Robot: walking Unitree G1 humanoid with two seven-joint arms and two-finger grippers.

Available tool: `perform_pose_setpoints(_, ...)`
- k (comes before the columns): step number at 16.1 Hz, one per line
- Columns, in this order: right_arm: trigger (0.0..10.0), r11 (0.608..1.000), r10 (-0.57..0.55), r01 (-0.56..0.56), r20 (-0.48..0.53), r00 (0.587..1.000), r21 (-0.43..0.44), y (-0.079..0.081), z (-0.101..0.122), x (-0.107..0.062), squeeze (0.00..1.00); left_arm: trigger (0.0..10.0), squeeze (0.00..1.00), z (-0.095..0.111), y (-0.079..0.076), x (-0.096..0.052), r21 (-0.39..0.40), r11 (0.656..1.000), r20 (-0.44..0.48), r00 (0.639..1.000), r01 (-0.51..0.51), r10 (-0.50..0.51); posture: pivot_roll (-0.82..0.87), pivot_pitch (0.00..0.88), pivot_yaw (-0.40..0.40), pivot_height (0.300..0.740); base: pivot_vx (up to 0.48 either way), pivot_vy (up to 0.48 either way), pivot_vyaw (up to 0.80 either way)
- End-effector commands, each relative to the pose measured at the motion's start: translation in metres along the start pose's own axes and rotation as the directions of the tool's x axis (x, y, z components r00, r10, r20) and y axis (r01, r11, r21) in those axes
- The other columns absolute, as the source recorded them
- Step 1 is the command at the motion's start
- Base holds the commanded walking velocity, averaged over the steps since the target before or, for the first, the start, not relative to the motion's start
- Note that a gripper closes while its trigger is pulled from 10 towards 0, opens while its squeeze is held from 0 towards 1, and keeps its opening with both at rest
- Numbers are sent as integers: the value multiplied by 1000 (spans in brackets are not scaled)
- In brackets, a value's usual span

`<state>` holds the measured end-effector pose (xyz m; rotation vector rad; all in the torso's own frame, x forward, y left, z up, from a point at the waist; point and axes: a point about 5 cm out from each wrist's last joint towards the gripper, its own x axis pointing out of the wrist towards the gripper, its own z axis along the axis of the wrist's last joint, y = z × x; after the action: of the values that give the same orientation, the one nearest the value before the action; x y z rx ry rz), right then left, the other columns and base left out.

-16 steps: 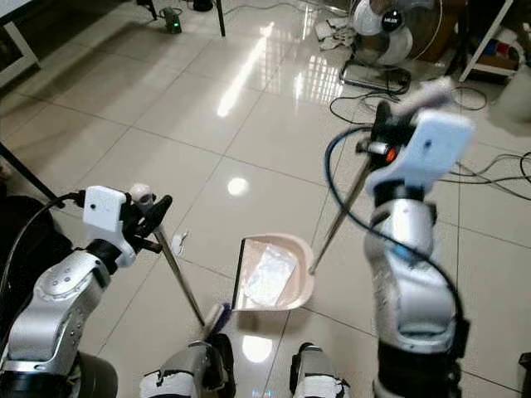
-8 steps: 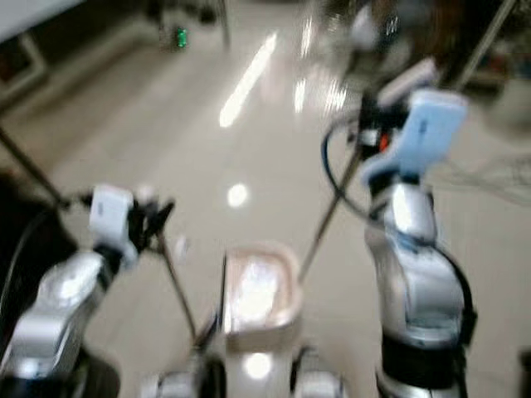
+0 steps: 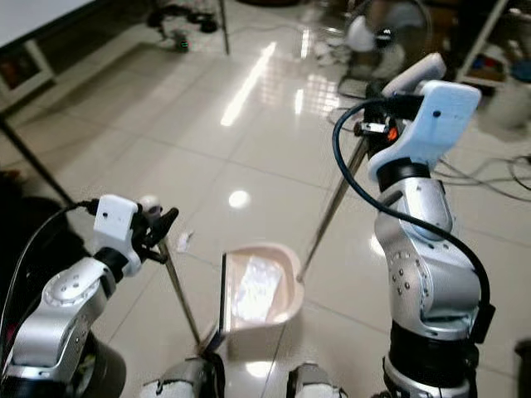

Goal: Sweep floor

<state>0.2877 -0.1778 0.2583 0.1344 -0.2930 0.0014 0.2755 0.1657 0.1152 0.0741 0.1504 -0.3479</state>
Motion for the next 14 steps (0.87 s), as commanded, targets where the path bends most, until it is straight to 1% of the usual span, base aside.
perform_pose_setpoints(1, 10000, 999, 35, -35, 42, 999, 12, 6, 11, -2, 0, 10000, 0, 4, 0, 1, 8, 1000, 11, 1000, 5, -5, -166, 117, 48, 740, 0, 0, 0)
perform_pose_setpoints(2, 10000, 999, 49, -50, 18, 999, 17, 10, 8, -2, 0, 10000, 0, 6, -1, 2, 9, 1000, 18, 1000, 7, -7, -163, 127, 41, 740, 0, 0, 0)
perform_pose_setpoints(4, 10000, 998, 55, -56, 24, 998, 31, 11, 9, -2, 0, 10000, 0, 5, -4, 3, 6, 1000, 9, 1000, 25, -25, -163, 128, 45, 740, 0, 0, 0)
perform_pose_setpoints(5, 10000, 998, 47, -48, 30, 998, 37, 10, 10, 0, 0, 10000, 0, 4, -5, 2, 30, 999, 4, 999, 41, -42, -158, 126, 46, 740, 0, 0, 0)
perform_pose_setpoints(6, 10000, 998, 41, -42, 31, 999, 39, 9, 11, 1, 0, 10000, 0, 3, -6, 1, 35, 998, 0, 999, 44, -44, -155, 126, 47, 740, 0, 0, 0)
perform_pose_setpoints(11, 10000, 998, 44, -45, 22, 999, 45, 7, 9, 3, 0, 10000, 0, 3, -5, 0, 42, 998, 1, 999, 44, -44, -139, 109, 41, 740, 0, 0, 0)
perform_pose_setpoints(14, 10000, 997, 49, -51, 25, 998, 52, 10, 10, 4, 0, 10000, 0, 3, -4, 1, 45, 998, 3, 999, 46, -47, -143, 93, 45, 740, 0, 0, 0)
